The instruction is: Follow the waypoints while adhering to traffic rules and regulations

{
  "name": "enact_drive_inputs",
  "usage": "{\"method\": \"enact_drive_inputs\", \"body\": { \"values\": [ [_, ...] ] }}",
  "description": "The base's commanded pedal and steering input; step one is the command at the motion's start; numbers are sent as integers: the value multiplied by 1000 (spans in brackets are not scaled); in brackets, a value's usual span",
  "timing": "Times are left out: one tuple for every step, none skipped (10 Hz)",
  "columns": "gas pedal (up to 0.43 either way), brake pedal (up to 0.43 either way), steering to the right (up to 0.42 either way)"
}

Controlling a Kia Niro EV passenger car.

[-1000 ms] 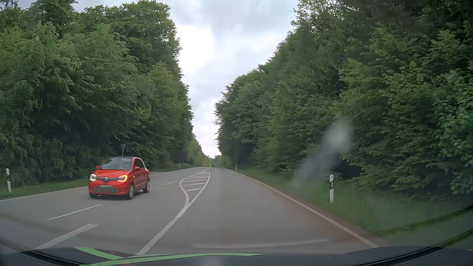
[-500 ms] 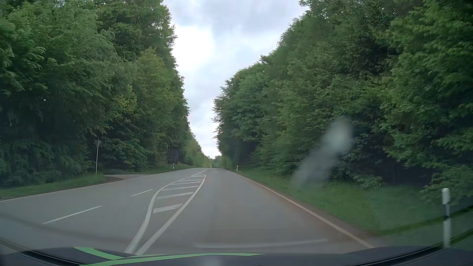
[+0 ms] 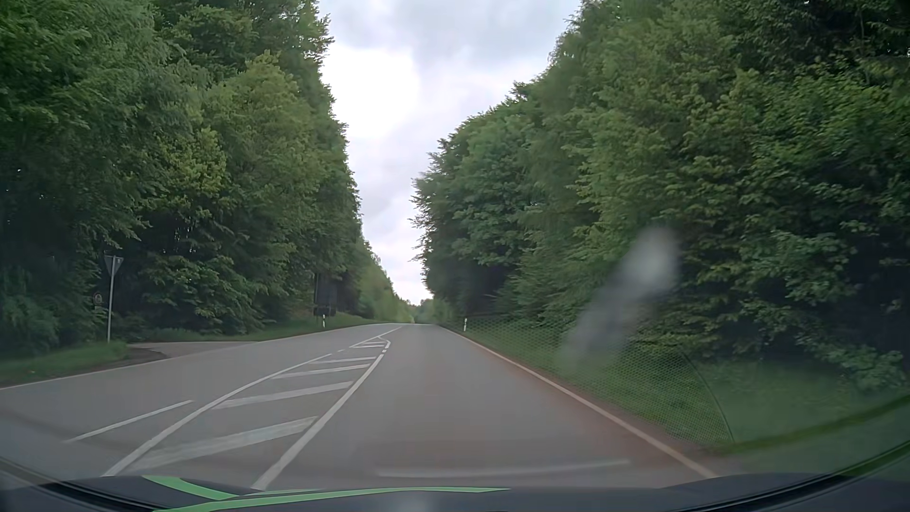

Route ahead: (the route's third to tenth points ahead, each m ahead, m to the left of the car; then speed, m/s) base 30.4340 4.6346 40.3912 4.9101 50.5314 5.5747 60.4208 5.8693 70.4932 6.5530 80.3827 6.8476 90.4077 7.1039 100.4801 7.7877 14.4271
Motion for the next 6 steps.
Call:
{"method": "enact_drive_inputs", "body": {
  "values": [
    [571,0,-11],
    [571,0,-11],
    [571,0,-11],
    [571,0,-11],
    [571,0,-12],
    [571,0,-16]
  ]
}}
